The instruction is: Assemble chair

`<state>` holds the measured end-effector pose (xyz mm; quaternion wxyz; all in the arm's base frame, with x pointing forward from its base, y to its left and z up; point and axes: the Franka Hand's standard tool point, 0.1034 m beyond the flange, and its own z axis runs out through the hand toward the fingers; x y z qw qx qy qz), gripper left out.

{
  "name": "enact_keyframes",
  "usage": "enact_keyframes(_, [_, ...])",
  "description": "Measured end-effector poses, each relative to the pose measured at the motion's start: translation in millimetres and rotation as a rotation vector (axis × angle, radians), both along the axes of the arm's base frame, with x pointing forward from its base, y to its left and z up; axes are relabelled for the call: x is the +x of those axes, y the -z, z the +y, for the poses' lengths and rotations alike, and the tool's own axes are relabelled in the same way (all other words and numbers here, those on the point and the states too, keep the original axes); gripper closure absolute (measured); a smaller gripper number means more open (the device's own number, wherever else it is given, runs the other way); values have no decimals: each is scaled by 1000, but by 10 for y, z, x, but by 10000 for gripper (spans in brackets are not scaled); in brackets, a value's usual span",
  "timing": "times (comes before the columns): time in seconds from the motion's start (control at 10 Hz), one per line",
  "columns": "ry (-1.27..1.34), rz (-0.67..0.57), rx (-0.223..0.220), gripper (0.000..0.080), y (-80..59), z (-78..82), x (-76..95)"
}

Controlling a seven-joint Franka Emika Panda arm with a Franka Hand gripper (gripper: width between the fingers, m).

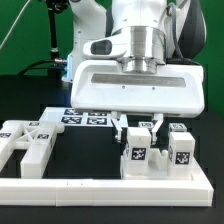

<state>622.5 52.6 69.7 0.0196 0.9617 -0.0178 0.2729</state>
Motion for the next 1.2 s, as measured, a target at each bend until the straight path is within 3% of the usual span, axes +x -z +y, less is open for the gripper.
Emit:
enact_keyframes(0.1, [0, 0, 0, 515, 1, 0, -1])
enact_keyframes(0.3, [0, 0, 0, 230, 2, 0, -1])
enact_keyframes(0.4, [0, 0, 0, 230, 2, 0, -1])
enact_keyframes(0.5, [0, 0, 0, 166, 2, 0, -1])
enact_keyframes(1.0, [1, 15, 2, 151, 0, -10, 4])
enact_keyframes(1.2, [13, 87, 30, 151, -209, -73, 111])
